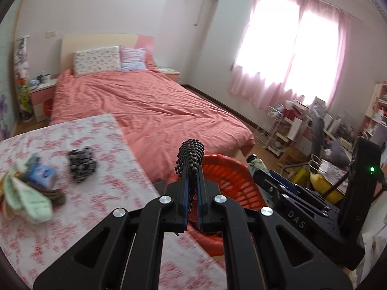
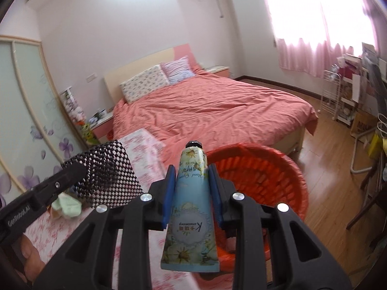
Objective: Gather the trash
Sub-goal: 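Carry the tube and mesh pad over the orange basket and release both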
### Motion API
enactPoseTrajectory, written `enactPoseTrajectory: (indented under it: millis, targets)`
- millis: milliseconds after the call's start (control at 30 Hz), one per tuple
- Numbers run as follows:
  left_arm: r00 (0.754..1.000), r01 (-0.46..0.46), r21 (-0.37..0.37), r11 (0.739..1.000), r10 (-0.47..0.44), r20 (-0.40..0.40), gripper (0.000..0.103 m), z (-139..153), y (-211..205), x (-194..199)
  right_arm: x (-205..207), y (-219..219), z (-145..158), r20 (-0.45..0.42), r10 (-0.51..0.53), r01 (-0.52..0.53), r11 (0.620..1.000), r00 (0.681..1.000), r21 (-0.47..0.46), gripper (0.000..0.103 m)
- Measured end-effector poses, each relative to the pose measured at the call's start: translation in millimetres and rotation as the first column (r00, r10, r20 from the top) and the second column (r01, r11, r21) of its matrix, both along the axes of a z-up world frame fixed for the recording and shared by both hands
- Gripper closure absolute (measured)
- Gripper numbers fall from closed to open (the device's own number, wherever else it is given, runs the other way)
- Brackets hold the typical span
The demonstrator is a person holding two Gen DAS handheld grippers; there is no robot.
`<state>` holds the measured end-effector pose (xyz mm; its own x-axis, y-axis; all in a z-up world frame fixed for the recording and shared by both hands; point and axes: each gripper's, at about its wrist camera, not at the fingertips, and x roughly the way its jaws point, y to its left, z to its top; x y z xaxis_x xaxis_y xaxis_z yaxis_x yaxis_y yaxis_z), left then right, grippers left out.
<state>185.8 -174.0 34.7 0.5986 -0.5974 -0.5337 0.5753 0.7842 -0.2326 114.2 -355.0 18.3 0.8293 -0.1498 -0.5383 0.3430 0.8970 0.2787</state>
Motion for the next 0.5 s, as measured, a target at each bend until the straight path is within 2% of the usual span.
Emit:
enactPoseTrajectory:
  millis: [100,300,367,400,433,467,500]
  targets:
    - [0.999,0.049,0.005,0.999,-0.049,-0.017,0.097,-6,-27,4,1,-25,-6,0.001,-0.043,0.043,0.999,0.999,0.028,0.075]
    - [0.993,0.092,-0.001,0.996,-0.092,-0.073,0.097,-17,-55,17,9,-56,-18,-0.010,-0.093,0.093,0.994,0.996,0.052,0.073]
    - [0.991,0.092,0.022,0.996,-0.090,-0.098,0.091,-26,-59,22,14,-63,-23,-0.012,-0.097,0.097,0.993,0.995,0.070,0.071]
    - [0.991,0.090,0.030,0.996,-0.086,-0.106,0.078,-28,-59,21,16,-66,-25,-0.014,-0.096,0.097,0.992,0.995,0.076,0.065]
    - [0.991,0.076,0.045,0.996,-0.070,-0.111,0.060,-32,-56,22,17,-67,-28,-0.017,-0.099,0.100,0.992,0.995,0.074,0.062]
    - [0.993,0.061,0.054,0.997,-0.054,-0.109,0.053,-35,-52,22,16,-67,-30,-0.016,-0.103,0.104,0.992,0.995,0.070,0.056]
    - [0.994,0.043,0.064,0.997,-0.037,-0.105,0.048,-37,-46,22,16,-67,-31,-0.018,-0.106,0.107,0.992,0.994,0.066,0.054]
